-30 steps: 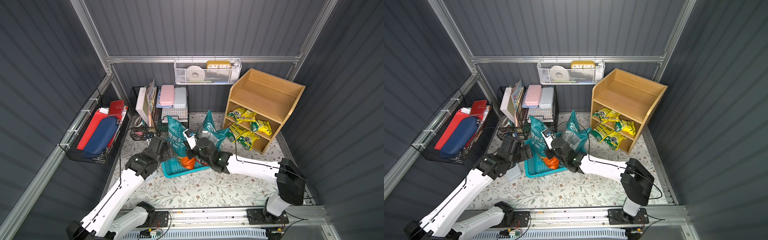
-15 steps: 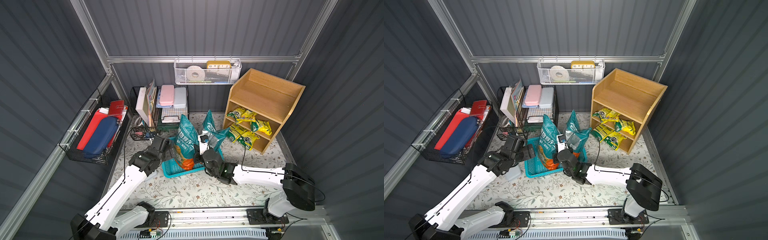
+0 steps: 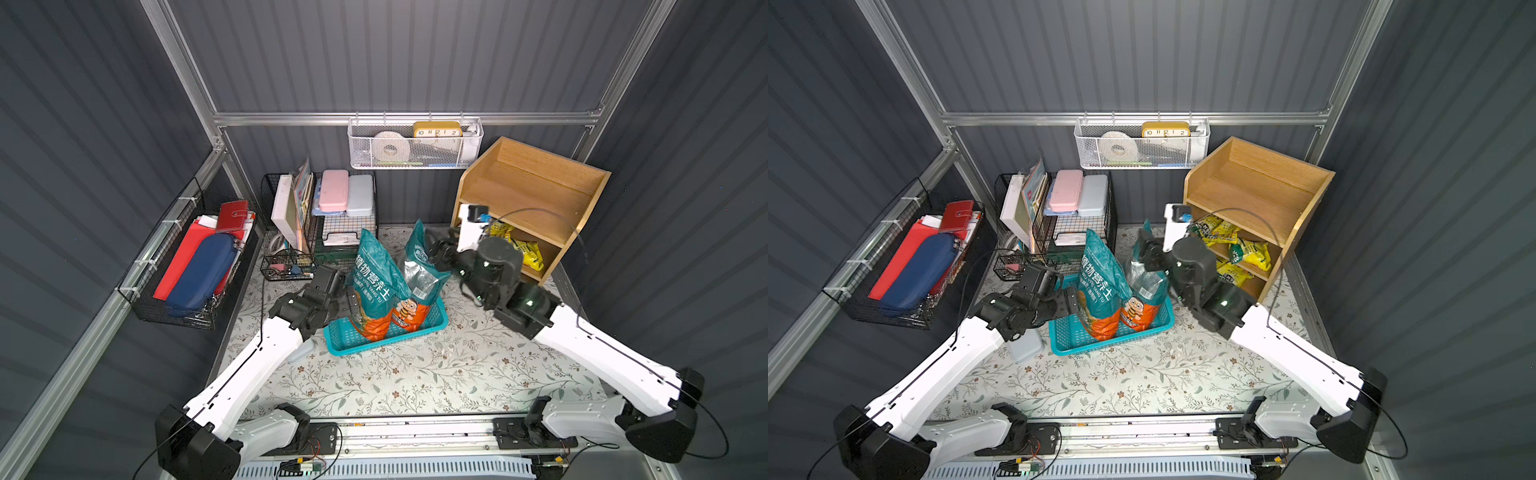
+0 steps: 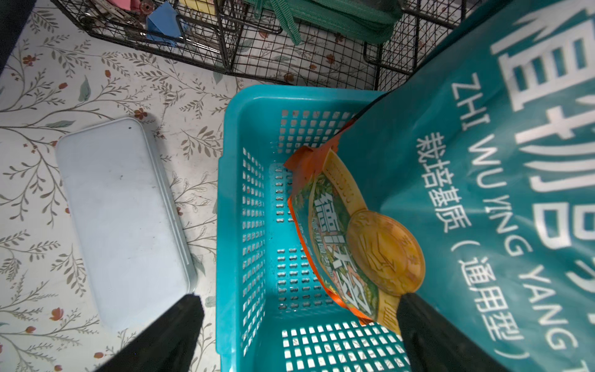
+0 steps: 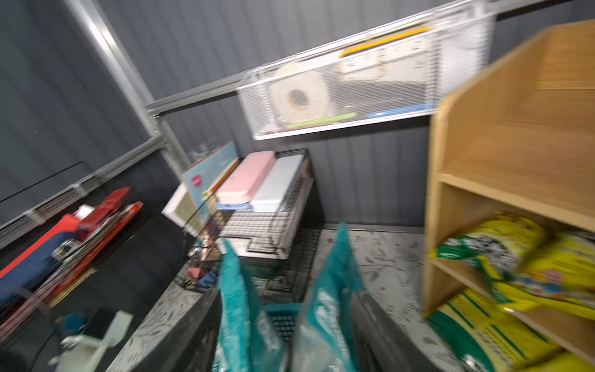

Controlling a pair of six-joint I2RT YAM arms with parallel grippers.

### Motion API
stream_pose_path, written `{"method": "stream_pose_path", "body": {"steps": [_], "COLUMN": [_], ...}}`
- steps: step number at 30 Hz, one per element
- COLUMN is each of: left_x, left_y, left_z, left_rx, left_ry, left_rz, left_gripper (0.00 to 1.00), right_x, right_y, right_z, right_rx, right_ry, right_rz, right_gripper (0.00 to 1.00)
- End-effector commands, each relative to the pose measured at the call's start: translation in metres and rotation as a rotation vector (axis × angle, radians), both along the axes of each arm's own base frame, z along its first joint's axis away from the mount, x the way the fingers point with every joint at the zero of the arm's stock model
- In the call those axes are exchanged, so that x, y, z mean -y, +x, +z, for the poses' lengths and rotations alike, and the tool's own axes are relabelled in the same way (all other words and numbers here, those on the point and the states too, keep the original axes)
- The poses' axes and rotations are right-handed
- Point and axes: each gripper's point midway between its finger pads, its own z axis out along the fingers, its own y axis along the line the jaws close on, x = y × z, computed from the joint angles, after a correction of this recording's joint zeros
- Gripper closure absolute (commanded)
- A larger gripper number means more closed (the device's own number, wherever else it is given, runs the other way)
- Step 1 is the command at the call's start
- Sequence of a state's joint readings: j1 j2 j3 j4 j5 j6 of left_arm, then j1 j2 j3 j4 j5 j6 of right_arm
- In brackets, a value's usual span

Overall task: Take down the fertilizer bag from the shelf
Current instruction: Place the fertilizer bag in the storage box, then pick up the fertilizer bag from the shelf.

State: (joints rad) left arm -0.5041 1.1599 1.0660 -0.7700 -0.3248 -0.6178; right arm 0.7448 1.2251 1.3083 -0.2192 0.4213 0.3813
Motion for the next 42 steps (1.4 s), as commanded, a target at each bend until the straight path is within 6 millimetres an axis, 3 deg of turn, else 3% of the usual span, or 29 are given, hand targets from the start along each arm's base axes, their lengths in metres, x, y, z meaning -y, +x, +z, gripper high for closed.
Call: {"method": "stream_pose_path", "body": {"steps": [1,3,6,15,20,29,37,40,42], "left_x": [0.008,0.007,0.007,0.009,0.009,0.014,0.009,0.006,0.005], "left_y": [0.001,-0.001,-0.004,-0.015,-0.019,-0.01,-0.016,-0.018,-0.018], "left_z": [0.01,0.008,0.003,-0.016,-0.023,-0.013,-0.015,-0.013,-0.013], "left_rx": [0.038,0.035,0.021,-0.041,-0.065,-0.045,-0.055,-0.048,-0.046], "left_ry": [-0.044,-0.043,-0.04,-0.059,-0.07,-0.075,-0.073,-0.067,-0.067], "left_rz": [-0.042,-0.045,-0.052,-0.058,-0.055,-0.058,-0.04,-0.031,-0.026], "left_gripper": [0.01,0.01,0.01,0.01,0.01,0.01,0.01,0.01,0.01], "right_x": [0.051,0.083,0.111,0.158,0.183,0.217,0.22,0.219,0.216], "right_y": [-0.007,-0.007,-0.004,-0.005,0.003,0.049,0.09,0.098,0.103], "right_z": [-0.058,-0.065,-0.076,-0.151,-0.161,-0.159,-0.174,-0.182,-0.187], "right_rx": [-0.246,-0.28,-0.329,-0.507,-0.459,-0.347,-0.356,-0.349,-0.353], "right_ry": [-0.068,-0.079,-0.091,-0.123,-0.118,0.029,0.078,0.098,0.115], "right_rz": [-0.078,-0.158,-0.215,-0.367,-0.474,-0.557,-0.562,-0.57,-0.557], "right_gripper": [0.31,0.31,0.31,0.31,0.31,0.29,0.3,0.35,0.46]}}
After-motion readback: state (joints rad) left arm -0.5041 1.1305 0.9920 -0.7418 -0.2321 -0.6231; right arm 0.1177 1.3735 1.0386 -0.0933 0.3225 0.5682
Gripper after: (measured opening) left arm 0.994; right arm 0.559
